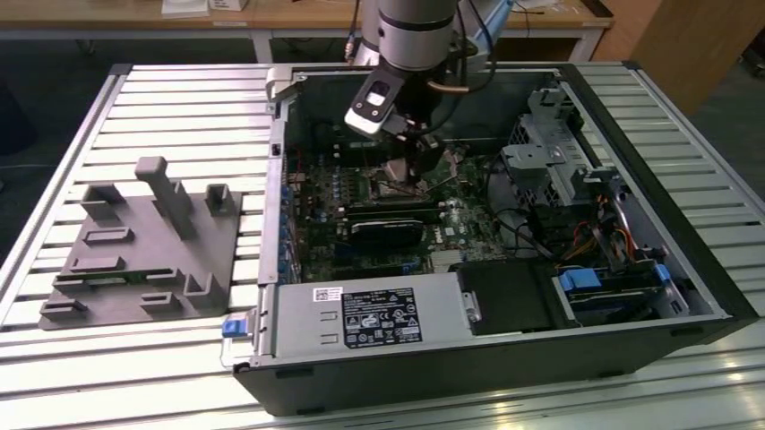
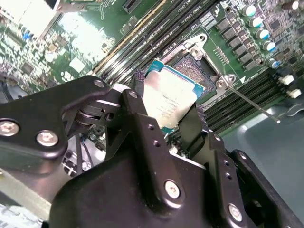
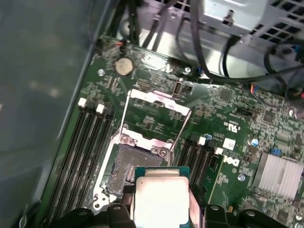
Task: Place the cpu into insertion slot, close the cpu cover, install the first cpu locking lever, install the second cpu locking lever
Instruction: 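Place the cpu into insertion slot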
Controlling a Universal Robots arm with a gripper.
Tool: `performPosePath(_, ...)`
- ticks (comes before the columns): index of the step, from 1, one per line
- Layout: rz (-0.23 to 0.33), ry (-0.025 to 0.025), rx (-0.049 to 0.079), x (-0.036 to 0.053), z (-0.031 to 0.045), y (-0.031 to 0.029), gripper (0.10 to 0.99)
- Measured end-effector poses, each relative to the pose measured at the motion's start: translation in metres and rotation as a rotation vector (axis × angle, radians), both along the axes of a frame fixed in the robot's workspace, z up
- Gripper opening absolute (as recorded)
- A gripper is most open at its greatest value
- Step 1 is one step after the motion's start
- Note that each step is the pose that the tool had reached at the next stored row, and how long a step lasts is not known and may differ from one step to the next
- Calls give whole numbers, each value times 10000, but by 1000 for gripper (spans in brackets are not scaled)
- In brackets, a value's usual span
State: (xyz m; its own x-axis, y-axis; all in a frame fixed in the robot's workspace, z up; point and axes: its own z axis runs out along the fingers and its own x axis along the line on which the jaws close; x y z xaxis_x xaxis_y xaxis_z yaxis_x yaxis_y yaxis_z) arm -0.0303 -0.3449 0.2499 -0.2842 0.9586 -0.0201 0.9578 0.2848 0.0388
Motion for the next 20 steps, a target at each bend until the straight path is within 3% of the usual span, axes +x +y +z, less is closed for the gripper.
performPosePath(13,-1535,4,-78,9,-79,13,537)
performPosePath(20,-1668,4,-77,9,-108,82,537)
